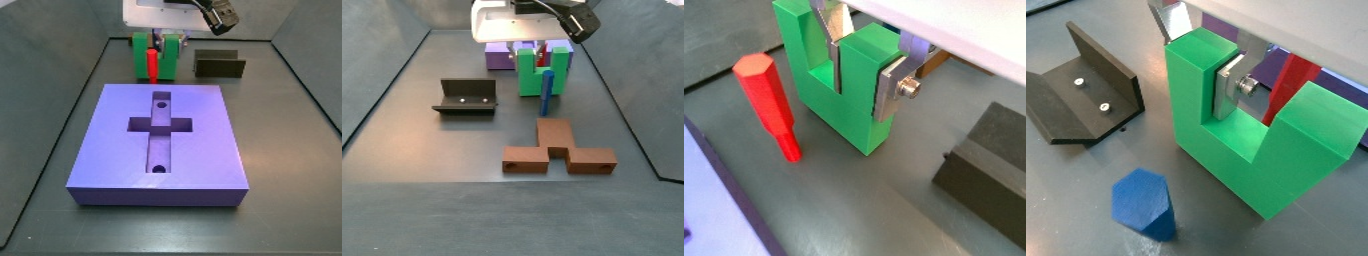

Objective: Pick up the green object. Move up. Move to above the board. Insert the green object.
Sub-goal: Pick up the green object.

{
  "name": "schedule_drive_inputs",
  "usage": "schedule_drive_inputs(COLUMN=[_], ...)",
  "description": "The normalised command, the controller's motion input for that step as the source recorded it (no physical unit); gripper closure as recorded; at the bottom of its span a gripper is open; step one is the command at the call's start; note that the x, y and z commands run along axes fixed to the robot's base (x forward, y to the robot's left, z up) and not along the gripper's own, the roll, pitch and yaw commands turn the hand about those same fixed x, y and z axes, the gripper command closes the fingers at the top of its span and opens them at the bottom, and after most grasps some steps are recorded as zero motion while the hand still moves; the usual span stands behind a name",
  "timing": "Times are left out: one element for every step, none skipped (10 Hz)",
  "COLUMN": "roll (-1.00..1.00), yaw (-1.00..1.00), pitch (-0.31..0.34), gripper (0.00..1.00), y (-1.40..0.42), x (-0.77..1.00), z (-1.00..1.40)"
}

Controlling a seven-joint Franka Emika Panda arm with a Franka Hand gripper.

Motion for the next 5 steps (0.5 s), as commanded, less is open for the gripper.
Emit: schedule_drive_inputs(roll=[0.0, 0.0, 0.0, 0.0, 0.0], yaw=[0.0, 0.0, 0.0, 0.0, 0.0], pitch=[0.0, 0.0, 0.0, 0.0, 0.0], gripper=[1.0, 1.0, 1.0, 1.0, 1.0], y=[0.0, 0.0, 0.0, 0.0, 0.0], x=[0.0, 0.0, 0.0, 0.0, 0.0], z=[0.0, 0.0, 0.0, 0.0, 0.0])
